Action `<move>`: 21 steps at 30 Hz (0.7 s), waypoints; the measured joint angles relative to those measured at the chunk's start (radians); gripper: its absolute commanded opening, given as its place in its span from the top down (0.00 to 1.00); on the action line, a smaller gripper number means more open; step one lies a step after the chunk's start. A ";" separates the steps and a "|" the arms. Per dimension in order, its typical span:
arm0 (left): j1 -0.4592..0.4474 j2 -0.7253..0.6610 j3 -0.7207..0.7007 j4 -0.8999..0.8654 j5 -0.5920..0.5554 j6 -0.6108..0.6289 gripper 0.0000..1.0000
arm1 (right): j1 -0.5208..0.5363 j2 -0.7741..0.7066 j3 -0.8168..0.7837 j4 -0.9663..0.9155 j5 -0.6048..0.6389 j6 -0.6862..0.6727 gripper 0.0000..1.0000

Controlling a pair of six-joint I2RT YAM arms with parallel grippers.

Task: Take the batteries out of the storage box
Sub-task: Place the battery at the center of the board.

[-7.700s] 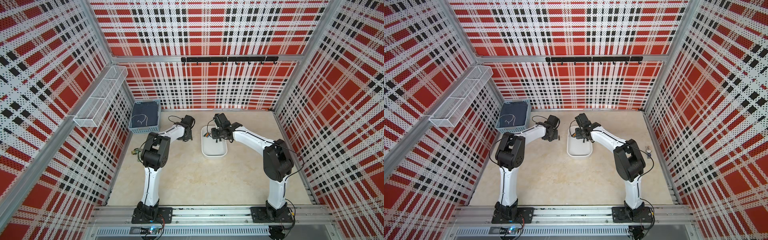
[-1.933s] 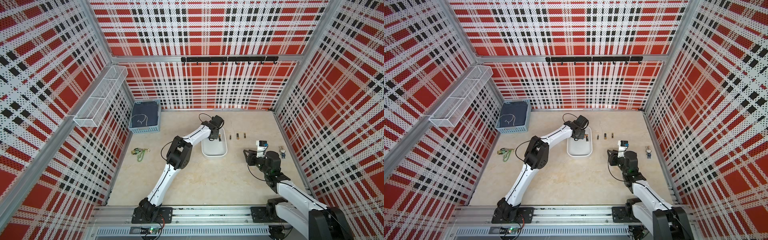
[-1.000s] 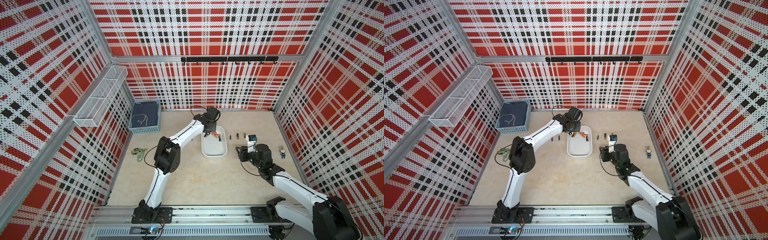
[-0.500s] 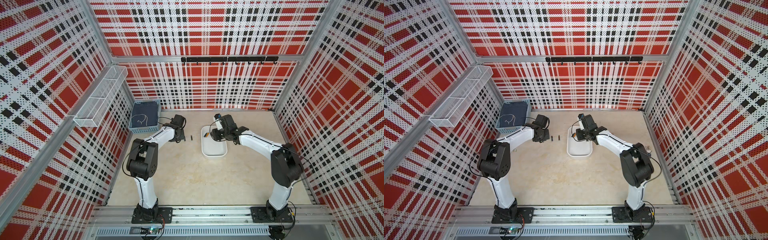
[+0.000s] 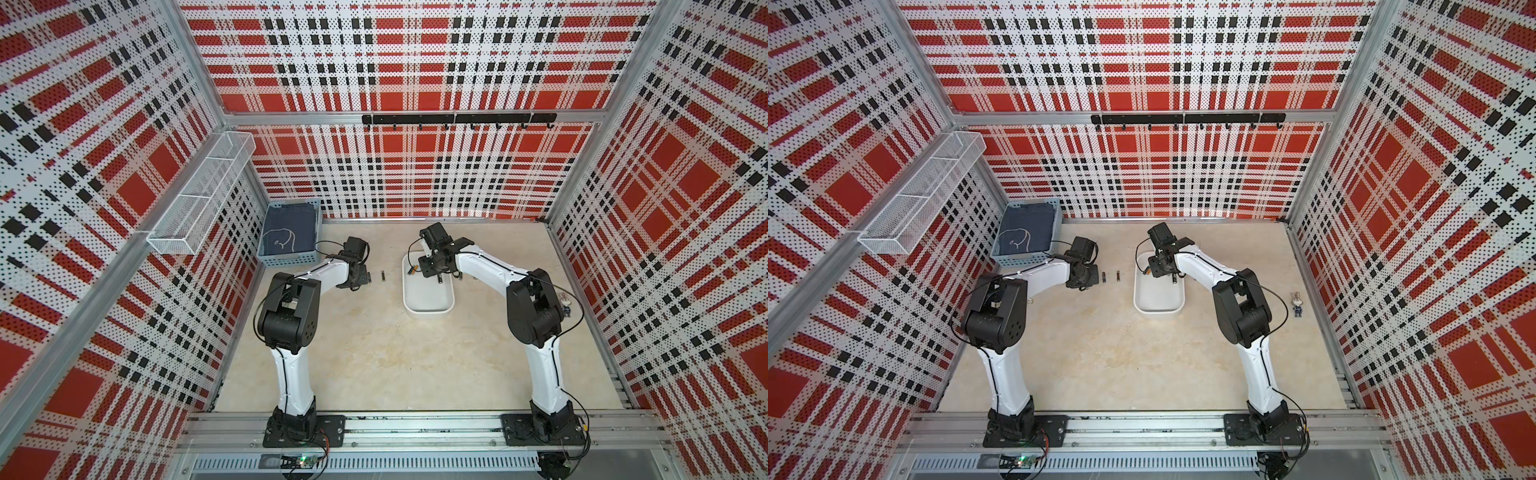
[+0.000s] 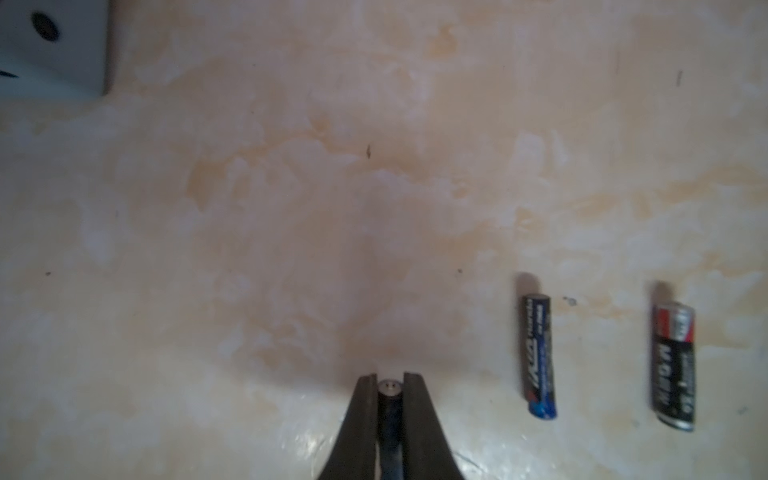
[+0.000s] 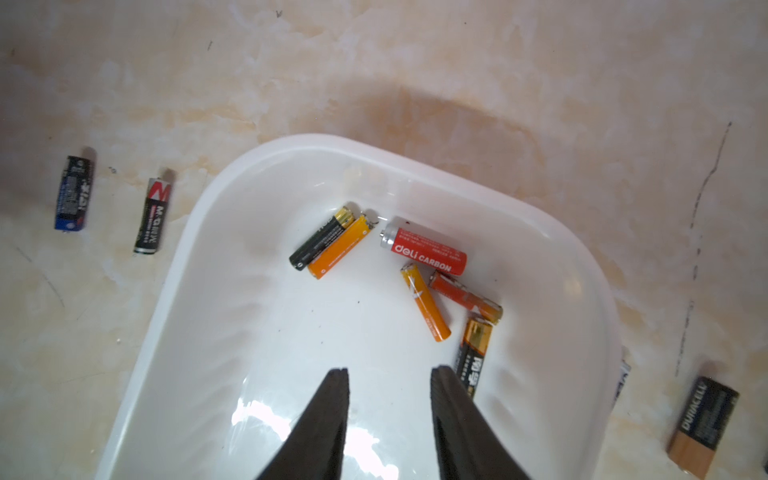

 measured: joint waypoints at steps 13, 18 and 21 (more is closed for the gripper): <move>0.000 0.022 0.014 0.011 -0.009 0.003 0.89 | -0.012 0.126 0.066 -0.021 0.030 -0.020 0.62; -0.001 0.023 0.015 0.014 -0.018 0.004 0.85 | -0.022 0.131 0.066 -0.019 0.039 -0.021 0.62; -0.004 0.024 0.021 0.016 -0.024 0.004 0.84 | -0.026 0.132 0.066 -0.018 0.039 -0.024 0.62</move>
